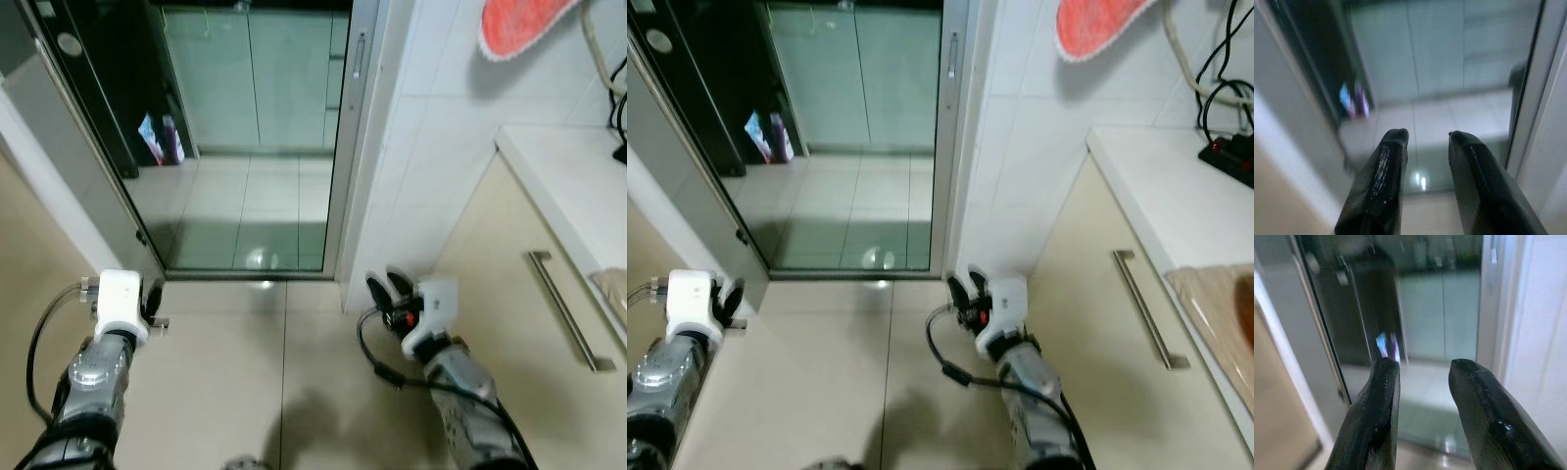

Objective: Kitchen organization

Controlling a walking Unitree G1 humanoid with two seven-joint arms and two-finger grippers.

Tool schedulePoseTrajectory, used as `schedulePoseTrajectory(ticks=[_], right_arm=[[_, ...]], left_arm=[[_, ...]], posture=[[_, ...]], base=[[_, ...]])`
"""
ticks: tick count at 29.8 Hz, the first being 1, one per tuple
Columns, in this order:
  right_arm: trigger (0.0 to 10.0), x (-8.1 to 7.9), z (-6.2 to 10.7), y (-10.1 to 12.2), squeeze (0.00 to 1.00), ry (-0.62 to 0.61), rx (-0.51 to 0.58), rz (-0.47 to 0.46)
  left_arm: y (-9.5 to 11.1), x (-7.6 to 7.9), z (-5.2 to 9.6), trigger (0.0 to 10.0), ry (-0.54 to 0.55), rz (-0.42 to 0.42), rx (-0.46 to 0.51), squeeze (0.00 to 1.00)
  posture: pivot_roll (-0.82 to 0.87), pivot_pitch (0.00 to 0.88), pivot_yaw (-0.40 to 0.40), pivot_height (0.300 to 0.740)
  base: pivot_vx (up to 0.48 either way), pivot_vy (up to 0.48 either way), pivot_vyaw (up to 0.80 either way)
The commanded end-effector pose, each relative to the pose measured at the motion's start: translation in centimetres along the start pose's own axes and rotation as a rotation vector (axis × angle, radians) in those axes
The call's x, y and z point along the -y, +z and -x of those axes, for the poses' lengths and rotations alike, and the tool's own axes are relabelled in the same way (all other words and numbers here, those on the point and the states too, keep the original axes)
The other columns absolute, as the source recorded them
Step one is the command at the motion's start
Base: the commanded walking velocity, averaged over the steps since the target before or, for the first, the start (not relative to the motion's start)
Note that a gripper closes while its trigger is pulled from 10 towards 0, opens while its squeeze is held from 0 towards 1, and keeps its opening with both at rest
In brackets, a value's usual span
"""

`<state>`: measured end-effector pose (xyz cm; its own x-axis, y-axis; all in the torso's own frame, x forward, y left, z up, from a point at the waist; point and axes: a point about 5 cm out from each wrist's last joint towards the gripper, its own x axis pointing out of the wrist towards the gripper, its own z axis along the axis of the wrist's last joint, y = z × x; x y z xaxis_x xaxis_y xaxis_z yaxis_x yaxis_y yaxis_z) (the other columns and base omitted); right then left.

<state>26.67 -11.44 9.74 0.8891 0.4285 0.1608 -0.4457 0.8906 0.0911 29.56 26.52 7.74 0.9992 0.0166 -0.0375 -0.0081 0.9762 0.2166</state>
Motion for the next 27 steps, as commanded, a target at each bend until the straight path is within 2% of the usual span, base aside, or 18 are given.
schedulePoseTrajectory(ticks=[1, 2, 3, 4, 5, 6, 7, 8, 9, 11, 14, 15, 16, 17, 21, 23, 27], right_arm=[[10.0, -0.7, -1.3, 3.2, 0.00, 0.033, 0.091, -0.004], [10.0, -0.8, -2.2, 5.4, 0.00, 0.018, 0.160, 0.016], [10.0, -0.8, -2.6, 6.9, 0.00, 0.003, 0.206, 0.029], [10.0, -0.8, -2.6, 6.9, 0.00, 0.003, 0.206, 0.029], [10.0, -0.6, -3.2, 9.3, 0.00, -0.045, 0.273, 0.014], [10.0, -0.1, -3.5, 10.7, 0.00, -0.087, 0.309, 0.011], [10.0, -0.1, -3.5, 10.7, 0.00, -0.087, 0.309, 0.011], [10.0, 1.2, -3.9, 14.2, 0.00, -0.191, 0.394, 0.040], [10.0, 1.7, -3.9, 15.2, 0.00, -0.226, 0.416, 0.068], [10.0, 1.7, -3.9, 15.2, 0.00, -0.226, 0.416, 0.068], [10.0, 2.2, -3.3, 17.2, 0.00, -0.279, 0.431, 0.100], [10.0, 2.2, -3.3, 17.2, 0.00, -0.279, 0.431, 0.100], [10.0, 2.4, -2.6, 17.9, 0.00, -0.345, 0.427, 0.165], [10.0, 2.4, -2.3, 18.0, 0.00, -0.366, 0.424, 0.180], [10.0, 2.7, -1.7, 17.8, 0.00, -0.428, 0.398, 0.180], [10.0, 3.2, -1.2, 17.3, 0.00, -0.488, 0.349, 0.194], [10.0, 3.0, -0.6, 17.8, 0.00, -0.488, 0.352, 0.221]], left_arm=[[5.1, 0.5, -1.5, 10.0, 0.027, 0.026, 0.159, 0.00], [8.0, 1.0, -2.2, 10.0, 0.018, 0.068, 0.232, 0.00], [9.9, 1.3, -2.5, 10.0, 0.003, 0.094, 0.276, 0.00], [9.9, 1.3, -2.5, 10.0, 0.003, 0.094, 0.276, 0.00], [12.1, 2.1, -2.9, 10.0, -0.045, 0.089, 0.332, 0.00], [13.2, 2.5, -3.0, 10.0, -0.079, 0.071, 0.358, 0.00], [13.2, 2.5, -3.0, 10.0, -0.079, 0.071, 0.358, 0.00], [16.1, 3.9, -3.4, 10.0, -0.139, 0.020, 0.419, 0.00], [17.1, 4.4, -3.4, 10.0, -0.156, 0.018, 0.431, 0.00], [17.1, 4.4, -3.4, 10.0, -0.156, 0.018, 0.431, 0.00], [18.8, 6.1, -3.2, 10.0, -0.193, 0.074, 0.397, 0.00], [18.8, 6.1, -3.2, 10.0, -0.193, 0.074, 0.397, 0.00], [20.0, 7.3, -2.6, 10.0, -0.219, 0.068, 0.410, 0.00], [20.2, 7.6, -2.5, 10.0, -0.219, 0.064, 0.414, 0.00], [20.4, 8.6, -2.2, 10.0, -0.261, 0.041, 0.428, 0.00], [20.4, 9.3, -2.0, 10.0, -0.280, 0.025, 0.448, 0.00], [20.5, 10.0, -2.1, 10.0, -0.286, 0.042, 0.435, 0.00]], posture=[[0.01, 0.028, 0.001, 0.740], [0.02, 0.029, -0.002, 0.740], [0.02, 0.030, -0.004, 0.740], [0.02, 0.030, -0.004, 0.740], [0.02, 0.030, -0.004, 0.740], [0.02, 0.029, -0.006, 0.740], [0.02, 0.029, -0.006, 0.740], [0.02, 0.028, -0.007, 0.740], [0.02, 0.026, -0.007, 0.740], [0.02, 0.026, -0.007, 0.740], [0.01, 0.018, -0.005, 0.740], [0.01, 0.018, -0.005, 0.740], [0.00, 0.008, -0.001, 0.740], [0.00, 0.008, -0.001, 0.740], [-0.02, 0.000, 0.011, 0.740], [-0.03, 0.000, 0.022, 0.740], [-0.03, 0.000, 0.028, 0.740]], base=[[0.000, 0.000, 0.00], [0.000, 0.000, 0.00], [0.000, 0.000, 0.00], [0.000, 0.000, 0.00], [0.000, 0.000, -0.80], [0.000, 0.000, -0.80], [0.000, 0.000, -0.80], [0.000, 0.000, 0.00], [0.000, 0.000, 0.00], [0.000, 0.000, 0.00], [0.000, 0.000, 0.00], [0.000, 0.000, 0.00], [0.000, 0.000, -0.80], [0.000, 0.000, -0.80], [0.000, 0.000, -0.80], [0.000, 0.000, -0.80], [0.000, 0.000, -0.80]])
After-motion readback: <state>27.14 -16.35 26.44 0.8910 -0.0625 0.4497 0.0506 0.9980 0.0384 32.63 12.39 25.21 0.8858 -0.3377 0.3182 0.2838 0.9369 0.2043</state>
